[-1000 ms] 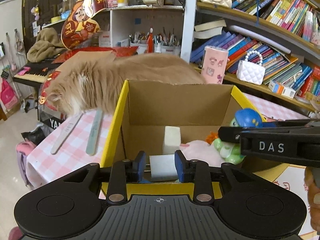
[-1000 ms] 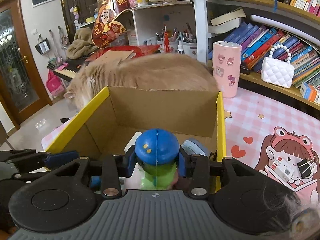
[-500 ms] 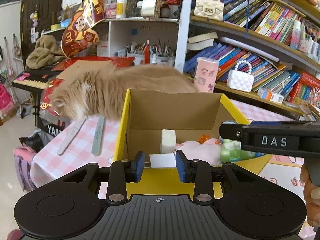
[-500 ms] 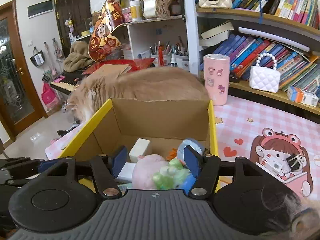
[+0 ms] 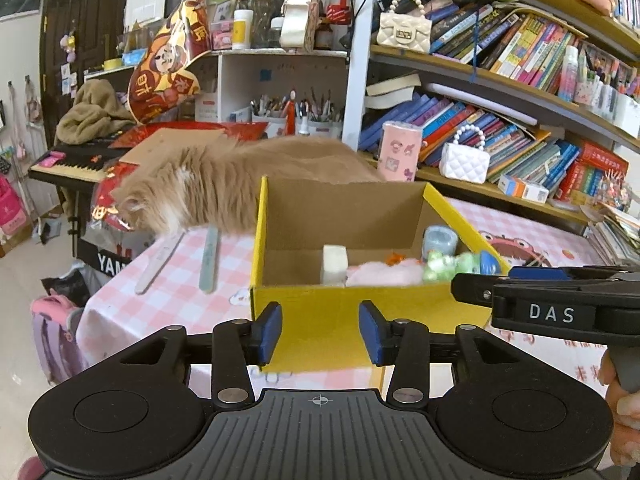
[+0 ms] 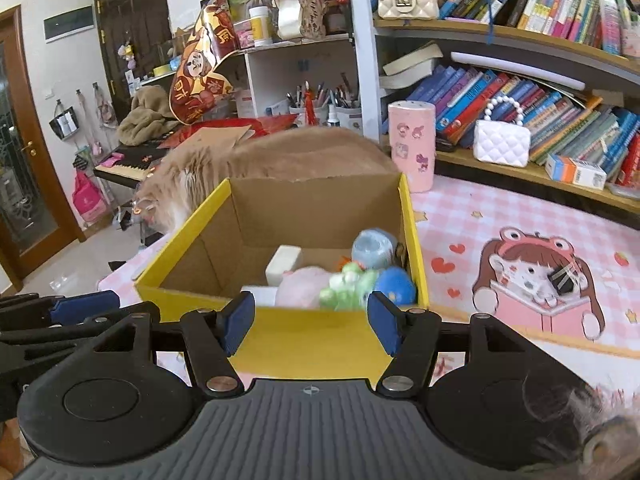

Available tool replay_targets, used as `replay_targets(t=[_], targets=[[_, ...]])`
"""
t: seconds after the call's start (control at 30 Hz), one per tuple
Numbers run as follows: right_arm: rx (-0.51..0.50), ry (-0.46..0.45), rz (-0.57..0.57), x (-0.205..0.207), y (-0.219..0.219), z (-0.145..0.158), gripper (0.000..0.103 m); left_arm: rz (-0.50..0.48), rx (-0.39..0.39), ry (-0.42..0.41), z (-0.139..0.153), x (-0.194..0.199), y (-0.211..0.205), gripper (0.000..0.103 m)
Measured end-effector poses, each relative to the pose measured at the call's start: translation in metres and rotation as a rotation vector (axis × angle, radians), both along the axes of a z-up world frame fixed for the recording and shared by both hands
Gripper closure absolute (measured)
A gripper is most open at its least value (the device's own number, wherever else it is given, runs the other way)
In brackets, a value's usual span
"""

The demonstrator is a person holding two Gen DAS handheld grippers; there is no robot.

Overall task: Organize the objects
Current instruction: 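Open the left gripper to drop the mint toy while the right gripper releases its toy, then withdraw both tools from the box toward the white box and clip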

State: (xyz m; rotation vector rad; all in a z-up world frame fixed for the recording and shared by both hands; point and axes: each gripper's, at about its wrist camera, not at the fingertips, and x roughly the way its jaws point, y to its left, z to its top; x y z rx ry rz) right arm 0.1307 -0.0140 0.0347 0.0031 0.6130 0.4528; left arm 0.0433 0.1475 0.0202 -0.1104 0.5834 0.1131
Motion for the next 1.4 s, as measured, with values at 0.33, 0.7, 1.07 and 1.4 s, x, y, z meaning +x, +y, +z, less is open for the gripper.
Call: replay_targets(t=[0.33, 0.7, 1.07, 1.4], targets=[[-0.05, 0.042, -0.052, -0.046, -0.01, -0.022, 0.043, -0.03, -0.005, 0.044, -0.017, -0.035, -0.006, 0.039], [-0.084, 0.086, -0.124, -0.077, -0.03, -0.038, 0.042, -0.098, -0.013, 0.086, -0.031, -0.047, -0.027, 0.036], [-0.085, 0.127, -0.262, -0.091, -0.07, -0.049, 0.04, -0.221, 0.0, 0.112, -0.039, -0.037, -0.069, 0.029], [-0.082, 0.162, -0.363, -0.081, -0.115, -0.057, 0.039, -0.316, 0.019, 0.149, -0.045, -0.012, -0.114, 0.028]])
